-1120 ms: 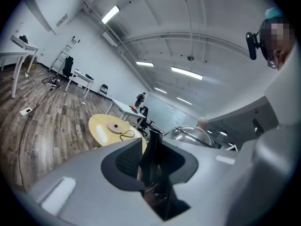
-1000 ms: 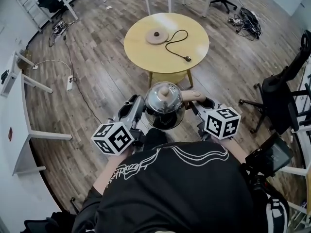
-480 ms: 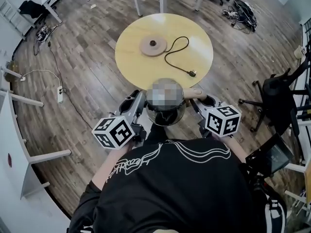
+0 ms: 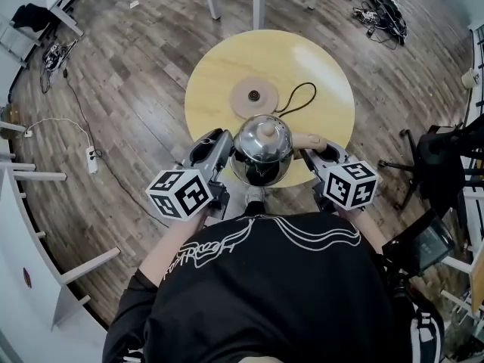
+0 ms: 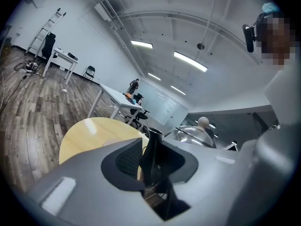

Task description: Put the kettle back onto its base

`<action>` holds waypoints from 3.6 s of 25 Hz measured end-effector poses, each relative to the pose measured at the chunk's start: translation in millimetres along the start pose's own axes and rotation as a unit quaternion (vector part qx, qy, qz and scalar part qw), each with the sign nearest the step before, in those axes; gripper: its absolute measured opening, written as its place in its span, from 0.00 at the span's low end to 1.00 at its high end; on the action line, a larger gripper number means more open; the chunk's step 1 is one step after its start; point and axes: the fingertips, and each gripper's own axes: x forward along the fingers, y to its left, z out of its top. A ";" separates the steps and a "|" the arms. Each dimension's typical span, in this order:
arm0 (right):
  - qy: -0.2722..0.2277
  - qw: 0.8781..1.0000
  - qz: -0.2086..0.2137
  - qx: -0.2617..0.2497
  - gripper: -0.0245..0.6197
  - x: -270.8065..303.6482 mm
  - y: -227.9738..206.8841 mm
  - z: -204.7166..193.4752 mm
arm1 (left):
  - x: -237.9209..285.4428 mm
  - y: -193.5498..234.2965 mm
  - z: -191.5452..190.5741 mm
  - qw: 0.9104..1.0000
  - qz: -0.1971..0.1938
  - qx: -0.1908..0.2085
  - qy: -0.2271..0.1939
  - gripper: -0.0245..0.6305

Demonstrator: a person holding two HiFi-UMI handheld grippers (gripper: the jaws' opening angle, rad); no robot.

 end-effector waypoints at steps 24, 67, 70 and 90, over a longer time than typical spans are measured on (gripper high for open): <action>-0.008 0.993 -0.028 -0.113 0.22 115.5 -70.9 47.7 | 134.2 85.8 43.4 0.990 -0.081 0.112 -0.011 0.15; -0.023 0.993 -0.086 -0.084 0.22 144.1 -90.9 24.8 | 159.9 116.6 26.8 0.996 -0.040 0.074 -0.006 0.14; -0.026 0.992 -0.090 -0.089 0.22 144.4 -89.7 25.4 | 159.1 117.2 29.1 0.996 -0.038 0.078 -0.011 0.14; -0.042 0.994 -0.094 -0.046 0.38 88.8 -79.0 9.0 | 93.2 100.0 25.6 0.997 0.029 0.060 -0.049 0.34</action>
